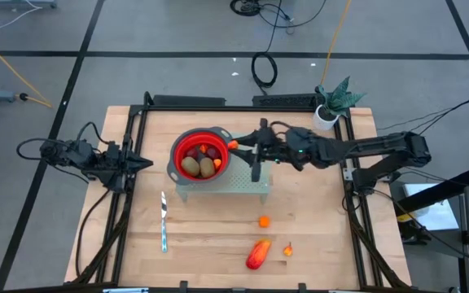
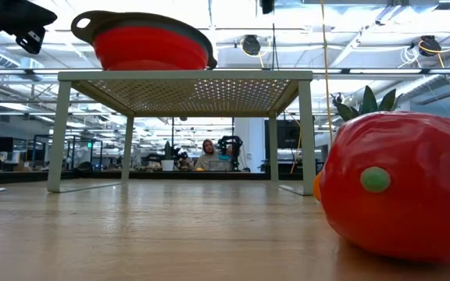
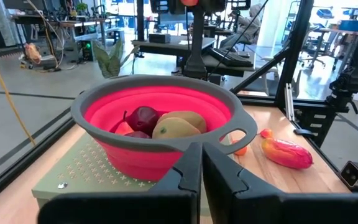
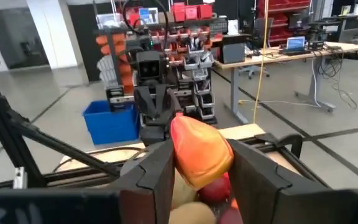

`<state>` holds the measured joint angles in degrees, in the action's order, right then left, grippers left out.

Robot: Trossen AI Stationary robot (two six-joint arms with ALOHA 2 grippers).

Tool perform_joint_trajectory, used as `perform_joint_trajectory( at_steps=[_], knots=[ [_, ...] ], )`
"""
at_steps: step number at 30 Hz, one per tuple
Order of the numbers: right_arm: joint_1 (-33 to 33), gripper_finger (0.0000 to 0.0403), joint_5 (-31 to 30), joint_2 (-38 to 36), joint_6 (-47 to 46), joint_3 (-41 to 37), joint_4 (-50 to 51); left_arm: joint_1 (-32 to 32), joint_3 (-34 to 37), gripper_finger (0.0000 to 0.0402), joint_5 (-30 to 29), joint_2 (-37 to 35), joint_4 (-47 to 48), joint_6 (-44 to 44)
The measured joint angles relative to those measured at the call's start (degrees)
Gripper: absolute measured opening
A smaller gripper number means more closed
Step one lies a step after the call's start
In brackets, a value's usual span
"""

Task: Pick & Place Fruit
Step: Put the right peach into the strainer bowl on the shelf

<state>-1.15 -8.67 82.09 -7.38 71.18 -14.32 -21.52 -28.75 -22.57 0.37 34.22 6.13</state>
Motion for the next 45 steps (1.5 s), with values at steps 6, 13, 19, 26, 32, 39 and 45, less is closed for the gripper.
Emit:
perform_joint_trajectory(
  at_steps=[6,13,19,26,32,39,45],
  knots=[
    [0.0,0.0128,1.57,5.27,1.51,6.98,5.1,0.0,0.04,0.0017,-0.52,-0.01,-1.1,0.07],
    [-0.07,0.0128,1.73,9.88,7.23,11.64,6.57,0.0,0.04,0.0017,-3.95,0.01,-13.28,0.33],
    [-0.07,0.0128,1.22,13.78,15.3,14.4,6.42,0.01,0.02,0.0017,-6.82,4.61,-24.53,3.2],
    [-0.07,0.0128,-0.46,16.3,23.77,15.98,4.99,0.02,-0.65,0.0019,-7.13,16.99,-36.03,2.97],
    [-0.07,0.0128,-3.58,16.3,29.47,15.98,4.89,0.07,-3.6,0.0058,-7.39,26.91,-39.33,3.21],
    [-0.09,0.0128,-3.54,16.32,31.15,15.96,4.23,0.12,-7.5,0.013,-7.53,35.19,-42.25,3.24],
    [-1.1,0.0128,-6.09,16.32,37.48,15.93,3.31,0.54,-10.43,0.0184,-7.69,41.42,-43.85,3.28]
  ],
)
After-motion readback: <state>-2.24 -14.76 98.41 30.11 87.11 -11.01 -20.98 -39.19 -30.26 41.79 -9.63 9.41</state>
